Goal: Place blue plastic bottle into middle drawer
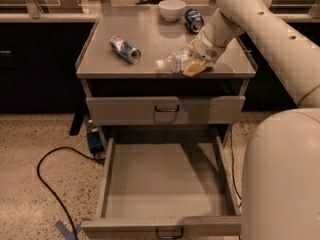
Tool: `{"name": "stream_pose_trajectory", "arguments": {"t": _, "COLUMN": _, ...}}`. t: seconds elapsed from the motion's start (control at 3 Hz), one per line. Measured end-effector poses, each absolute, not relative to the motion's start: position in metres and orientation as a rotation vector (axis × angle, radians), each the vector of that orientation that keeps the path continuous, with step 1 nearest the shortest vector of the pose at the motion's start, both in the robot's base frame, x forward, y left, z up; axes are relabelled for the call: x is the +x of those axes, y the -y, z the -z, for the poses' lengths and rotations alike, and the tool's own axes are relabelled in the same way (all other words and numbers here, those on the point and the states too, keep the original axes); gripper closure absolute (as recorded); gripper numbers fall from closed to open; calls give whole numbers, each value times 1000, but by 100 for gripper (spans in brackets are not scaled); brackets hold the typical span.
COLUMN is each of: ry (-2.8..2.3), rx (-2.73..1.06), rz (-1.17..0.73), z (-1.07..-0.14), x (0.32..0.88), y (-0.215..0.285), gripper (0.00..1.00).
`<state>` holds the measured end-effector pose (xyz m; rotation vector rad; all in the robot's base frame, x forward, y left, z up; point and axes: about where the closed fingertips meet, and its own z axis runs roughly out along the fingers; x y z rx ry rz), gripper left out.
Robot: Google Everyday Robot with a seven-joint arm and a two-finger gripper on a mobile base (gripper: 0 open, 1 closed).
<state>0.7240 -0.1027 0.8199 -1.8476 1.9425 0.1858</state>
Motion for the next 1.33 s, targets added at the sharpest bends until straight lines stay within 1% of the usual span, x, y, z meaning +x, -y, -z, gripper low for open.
{"name": "stream_pose_trajectory", "arguments": {"t": 0.33, "ry": -1916, "rx": -1795, "rz": -259, "z": -850, "x": 686, "y": 98, "gripper": 100}}
{"name": "stream_pose_trajectory", "arguments": {"t": 1.0, "ry": -1789, "rx": -1820, "rz": -439, "z": -860, "x": 609, "y": 61, "gripper": 100}}
{"name": "stream_pose_trajectory", "arguments": {"t": 1.33, "ry": -1789, "rx": -1820, "rz": -439, "z": -860, "x": 609, "y": 61, "gripper": 100}}
